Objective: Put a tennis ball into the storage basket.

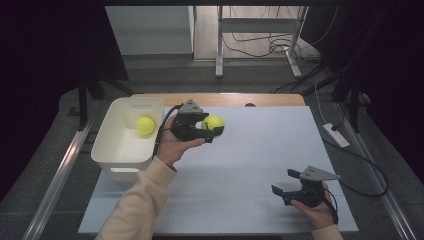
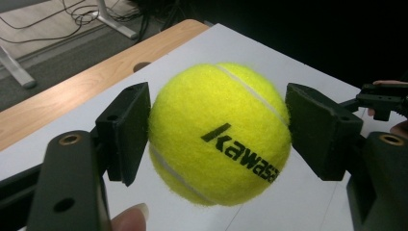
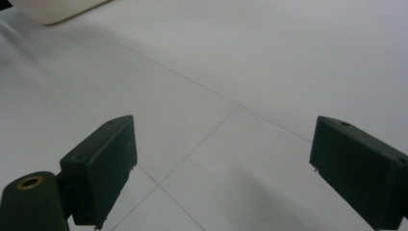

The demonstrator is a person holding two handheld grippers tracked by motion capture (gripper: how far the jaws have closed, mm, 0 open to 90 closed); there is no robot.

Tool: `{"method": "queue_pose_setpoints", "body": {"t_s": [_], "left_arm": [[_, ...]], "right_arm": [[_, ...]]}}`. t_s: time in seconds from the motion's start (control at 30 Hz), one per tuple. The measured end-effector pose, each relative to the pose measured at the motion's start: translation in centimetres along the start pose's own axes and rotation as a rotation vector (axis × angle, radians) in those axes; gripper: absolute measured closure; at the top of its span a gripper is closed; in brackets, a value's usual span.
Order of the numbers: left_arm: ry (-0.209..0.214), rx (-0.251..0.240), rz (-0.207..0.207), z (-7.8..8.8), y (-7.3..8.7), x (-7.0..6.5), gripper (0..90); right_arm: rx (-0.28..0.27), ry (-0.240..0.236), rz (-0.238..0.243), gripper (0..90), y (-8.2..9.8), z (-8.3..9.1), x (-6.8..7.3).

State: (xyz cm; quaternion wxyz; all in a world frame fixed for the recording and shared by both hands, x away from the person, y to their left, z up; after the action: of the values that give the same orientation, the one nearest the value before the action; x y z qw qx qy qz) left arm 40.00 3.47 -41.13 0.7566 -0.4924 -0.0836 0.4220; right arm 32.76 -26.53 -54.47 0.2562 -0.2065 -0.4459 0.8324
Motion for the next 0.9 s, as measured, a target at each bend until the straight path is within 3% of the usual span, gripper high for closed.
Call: {"method": "queue_pose_setpoints", "body": {"t_s": [0.9], "left_arm": [[-0.057, -0.054, 0.021, 2.8, -1.4, 2.0, 28.1]], "right_arm": [[0.001, -0.001, -0.002, 9.1, 0.0, 0.0, -0.1]]}}
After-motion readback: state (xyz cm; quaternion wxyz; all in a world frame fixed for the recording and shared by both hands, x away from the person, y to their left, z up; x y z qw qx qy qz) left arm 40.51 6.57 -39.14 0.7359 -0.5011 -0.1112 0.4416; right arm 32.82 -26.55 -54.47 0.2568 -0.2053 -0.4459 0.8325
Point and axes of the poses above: each handheld gripper's, and its own axes: z roughly backward along the jaws, y roughly out of its underside, x roughly to its left, the point moved 7 cm from there along -z, roughly forward along the jaws, and after that the axes turned 13 degrees about z, right-handed, at the moved point
